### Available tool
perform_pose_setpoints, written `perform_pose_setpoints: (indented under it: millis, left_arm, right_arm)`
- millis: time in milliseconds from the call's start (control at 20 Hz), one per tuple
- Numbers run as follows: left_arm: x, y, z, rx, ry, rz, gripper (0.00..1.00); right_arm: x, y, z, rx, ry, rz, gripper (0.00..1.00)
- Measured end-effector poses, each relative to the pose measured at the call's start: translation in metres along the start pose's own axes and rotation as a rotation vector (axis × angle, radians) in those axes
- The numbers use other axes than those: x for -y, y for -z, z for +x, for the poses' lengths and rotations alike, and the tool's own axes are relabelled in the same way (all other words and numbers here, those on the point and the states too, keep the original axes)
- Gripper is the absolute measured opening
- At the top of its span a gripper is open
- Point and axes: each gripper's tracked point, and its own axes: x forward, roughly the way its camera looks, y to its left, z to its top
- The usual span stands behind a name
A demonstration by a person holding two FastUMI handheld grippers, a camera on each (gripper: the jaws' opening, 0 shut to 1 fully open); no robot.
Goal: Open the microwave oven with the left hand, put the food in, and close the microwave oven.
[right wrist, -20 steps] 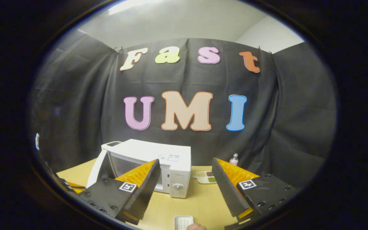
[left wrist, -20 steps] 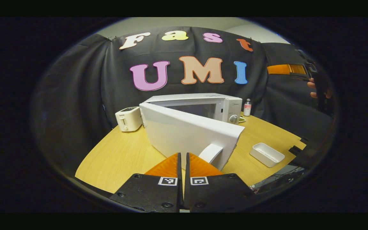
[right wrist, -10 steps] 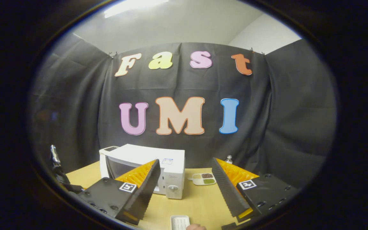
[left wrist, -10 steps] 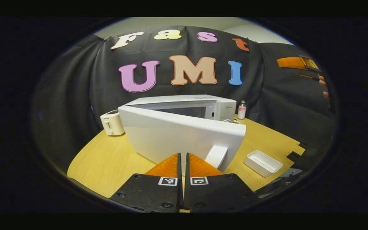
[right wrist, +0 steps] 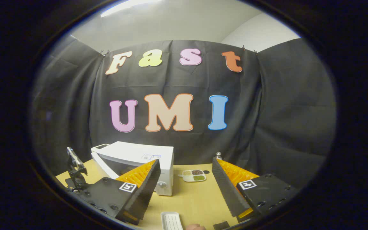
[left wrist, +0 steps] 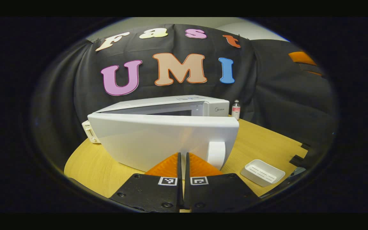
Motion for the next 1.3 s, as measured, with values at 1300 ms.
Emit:
perform_pose_setpoints:
  millis: [1300]
  left_arm:
    - [-0.003,-0.039,0.110,0.038,-0.040,-0.013,0.01]
  right_arm:
    - [0.026,-0.015,-0.010,0.003,0.058,-0.005,0.91]
